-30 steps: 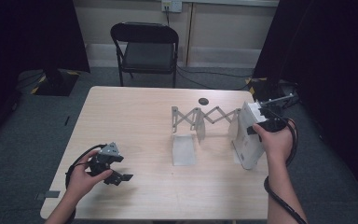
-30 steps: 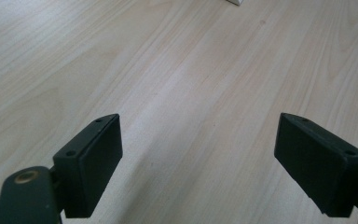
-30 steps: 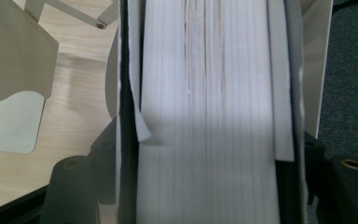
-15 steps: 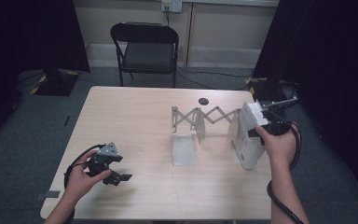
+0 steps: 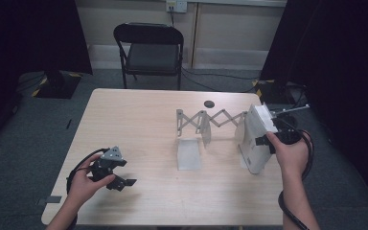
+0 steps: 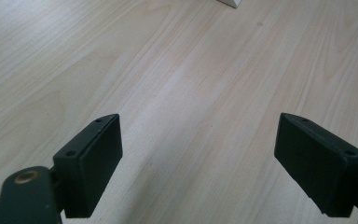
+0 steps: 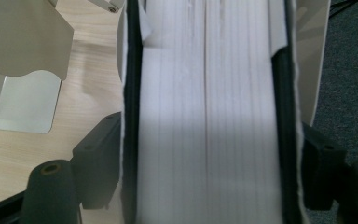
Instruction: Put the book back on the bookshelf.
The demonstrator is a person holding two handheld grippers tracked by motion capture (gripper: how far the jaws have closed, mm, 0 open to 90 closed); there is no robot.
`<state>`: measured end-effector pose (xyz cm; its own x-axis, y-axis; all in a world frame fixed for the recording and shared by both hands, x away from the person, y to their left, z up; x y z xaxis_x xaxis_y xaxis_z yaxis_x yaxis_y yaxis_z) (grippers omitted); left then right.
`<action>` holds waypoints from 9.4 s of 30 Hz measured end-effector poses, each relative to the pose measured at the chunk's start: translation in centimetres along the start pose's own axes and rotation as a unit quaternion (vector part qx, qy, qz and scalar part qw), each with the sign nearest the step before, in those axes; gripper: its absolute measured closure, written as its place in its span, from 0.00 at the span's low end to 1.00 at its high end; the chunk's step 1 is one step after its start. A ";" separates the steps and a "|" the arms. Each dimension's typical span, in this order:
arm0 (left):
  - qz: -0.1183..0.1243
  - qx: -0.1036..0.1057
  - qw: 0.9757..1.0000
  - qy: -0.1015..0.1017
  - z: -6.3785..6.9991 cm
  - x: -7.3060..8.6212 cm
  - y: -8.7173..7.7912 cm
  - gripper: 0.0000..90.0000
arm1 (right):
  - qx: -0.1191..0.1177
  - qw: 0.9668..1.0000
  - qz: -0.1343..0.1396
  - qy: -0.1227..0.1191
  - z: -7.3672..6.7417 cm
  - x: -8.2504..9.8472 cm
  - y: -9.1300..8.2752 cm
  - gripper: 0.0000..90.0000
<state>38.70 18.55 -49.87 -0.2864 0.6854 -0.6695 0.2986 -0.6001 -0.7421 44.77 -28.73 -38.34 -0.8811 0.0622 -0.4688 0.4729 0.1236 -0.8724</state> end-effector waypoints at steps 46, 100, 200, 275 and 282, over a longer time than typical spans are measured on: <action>-0.003 0.008 1.000 0.009 0.1 -0.7 0.9 0.17 | -0.030 0.999 -0.016 -0.013 1.0 3.6 -1.0 0.21; -0.004 0.007 1.000 0.007 0.0 -0.5 0.7 0.17 | -0.090 0.994 -0.030 -0.055 -2.7 8.5 2.3 0.20; -0.006 0.011 1.000 0.003 0.0 -0.1 0.7 0.17 | -0.175 0.970 -0.046 -0.160 -12.9 11.8 8.0 0.21; -0.020 0.017 1.000 0.007 0.5 0.4 1.4 0.17 | -0.230 0.948 -0.045 -0.215 -19.5 15.1 12.0 0.21; -0.024 0.019 1.000 0.007 0.6 0.5 1.5 0.17 | -0.229 0.946 -0.032 -0.228 -20.0 15.3 12.2 0.18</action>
<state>38.43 17.76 -51.36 -0.2869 0.7188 -0.6333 0.2495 -0.5822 -0.7738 36.95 -6.44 -53.39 -0.7659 -0.3797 -0.5189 0.2759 0.5348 -0.7986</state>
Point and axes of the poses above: each handheld gripper's, and its own axes: y roughly forward along the jaws, x roughly out of its underside, z roughly to its right, the point moved 7 cm from there along y, roughly forward along the jaws, and after that the axes turned 11 degrees about y, right-handed, at the moved point
